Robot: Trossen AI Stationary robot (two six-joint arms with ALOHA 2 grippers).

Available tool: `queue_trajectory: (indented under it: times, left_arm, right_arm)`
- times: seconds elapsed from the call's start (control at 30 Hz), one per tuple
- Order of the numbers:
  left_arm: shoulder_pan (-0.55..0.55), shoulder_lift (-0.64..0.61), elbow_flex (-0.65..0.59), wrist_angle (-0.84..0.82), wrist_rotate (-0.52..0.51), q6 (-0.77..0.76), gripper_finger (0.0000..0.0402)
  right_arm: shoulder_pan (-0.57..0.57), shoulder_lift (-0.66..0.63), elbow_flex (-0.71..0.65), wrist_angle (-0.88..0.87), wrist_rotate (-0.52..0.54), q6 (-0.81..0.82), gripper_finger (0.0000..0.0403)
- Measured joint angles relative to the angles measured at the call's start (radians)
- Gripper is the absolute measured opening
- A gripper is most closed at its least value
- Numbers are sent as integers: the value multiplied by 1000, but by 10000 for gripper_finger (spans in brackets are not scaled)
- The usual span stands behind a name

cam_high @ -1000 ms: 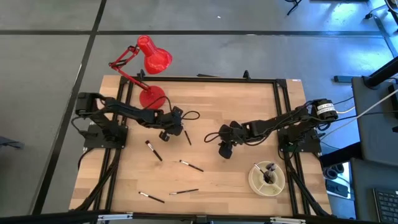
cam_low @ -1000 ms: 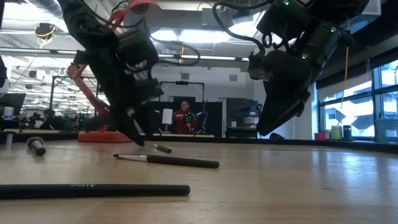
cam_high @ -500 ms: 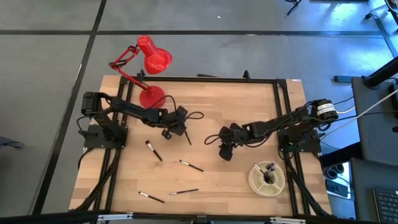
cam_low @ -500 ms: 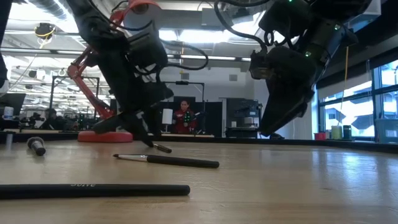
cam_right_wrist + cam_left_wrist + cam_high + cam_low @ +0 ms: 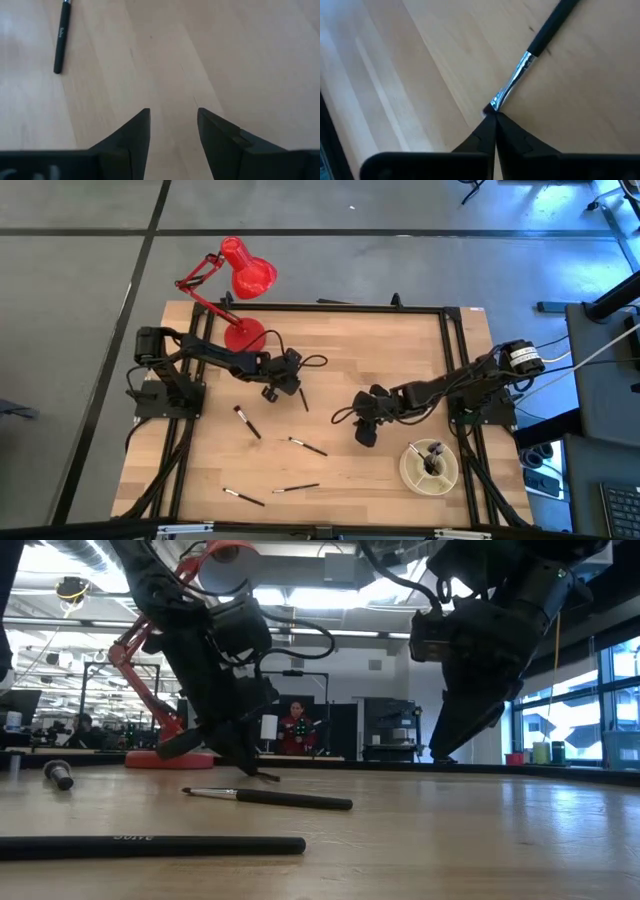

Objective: Sort items
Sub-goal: Put the eyeshadow brush into the brush organizer

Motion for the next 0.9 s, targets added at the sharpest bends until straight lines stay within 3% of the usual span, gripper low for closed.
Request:
queue_trajectory:
  times: [0.2, 0.5, 0.73, 0.9]
  left_arm:
    - [-52, 6, -4, 43, -171, 19, 2]
    - [-209, 5, 116, 33, -457, 96, 2]
    - [-299, 3, 288, 37, -562, 268, 2]
    - [-335, 1, 407, 117, -565, 392, 2]
  right_arm:
    - [16, 0, 0, -23, 87, -34, 162]
    - [2, 0, -38, -97, 433, -15, 162]
    - [-13, 0, -144, -66, 445, 175, 162]
    - [-16, -5, -277, 145, 457, 276, 162]
